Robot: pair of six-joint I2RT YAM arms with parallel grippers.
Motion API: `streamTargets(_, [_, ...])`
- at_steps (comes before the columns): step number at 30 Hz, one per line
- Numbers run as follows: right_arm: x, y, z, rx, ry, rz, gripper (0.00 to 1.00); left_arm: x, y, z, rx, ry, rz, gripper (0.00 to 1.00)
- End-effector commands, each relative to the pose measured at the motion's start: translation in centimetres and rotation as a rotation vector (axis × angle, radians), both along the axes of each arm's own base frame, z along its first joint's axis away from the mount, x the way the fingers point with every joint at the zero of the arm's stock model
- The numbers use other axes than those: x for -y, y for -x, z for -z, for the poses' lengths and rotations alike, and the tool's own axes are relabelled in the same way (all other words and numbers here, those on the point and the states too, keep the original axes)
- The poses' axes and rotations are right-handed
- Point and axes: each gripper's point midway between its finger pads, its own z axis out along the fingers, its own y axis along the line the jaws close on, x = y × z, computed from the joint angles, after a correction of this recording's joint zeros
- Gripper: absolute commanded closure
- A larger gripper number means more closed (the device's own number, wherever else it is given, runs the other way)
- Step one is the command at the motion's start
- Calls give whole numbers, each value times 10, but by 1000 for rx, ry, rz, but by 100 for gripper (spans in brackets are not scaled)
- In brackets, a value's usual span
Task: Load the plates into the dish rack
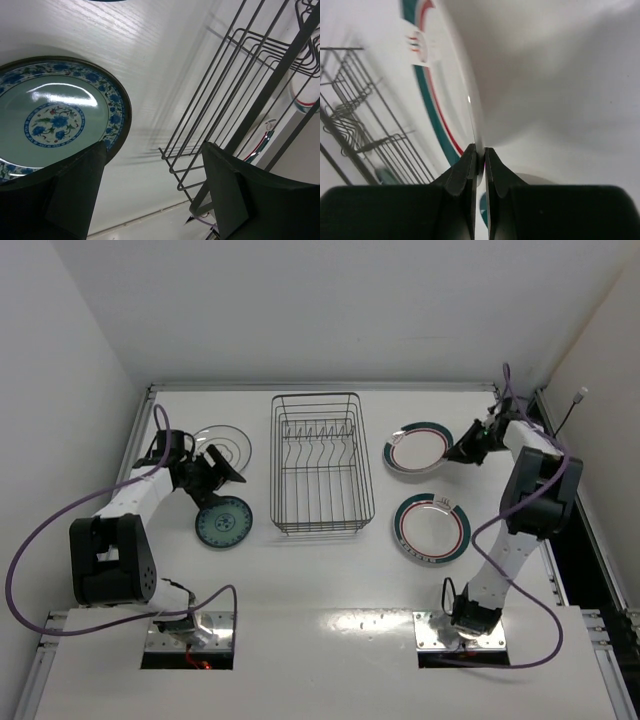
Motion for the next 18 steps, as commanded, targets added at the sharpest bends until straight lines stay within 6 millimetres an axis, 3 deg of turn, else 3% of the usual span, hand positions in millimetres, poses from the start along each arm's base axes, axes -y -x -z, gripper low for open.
streamTargets(1, [4,-47,-141,353,195,102,100,0,-2,-20,51,-31,28,26])
streamTargets(2, [-6,-50,-158,388,218,101,100,0,-1,-21,45,-31,29,26])
streamTargets(4, [-6,-56,-192,442,294,147,100,-2,-1,-22,51,-50,42,26])
streamTargets(5, [-20,-63,-216,486,312,133,100,-2,1,-21,39,-49,42,26])
streamTargets(8, [-32,-63,-249,514,402,138,100,-3,1,-23,47,-59,57,26])
streamTargets(9, [-50,-65,-250,519,424,102,100,-3,1,-23,47,-59,57,26])
streamTargets(11, [-61,-63,-261,512,484,102,100,-3,1,-23,47,-59,57,26])
streamTargets(15, [-110,-57,-250,456,614,18,100,-3,-1,-26,56,-60,57,26])
streamTargets(18, [-122,-49,-246,420,693,12,100,-3,-2,-28,59,-65,64,26])
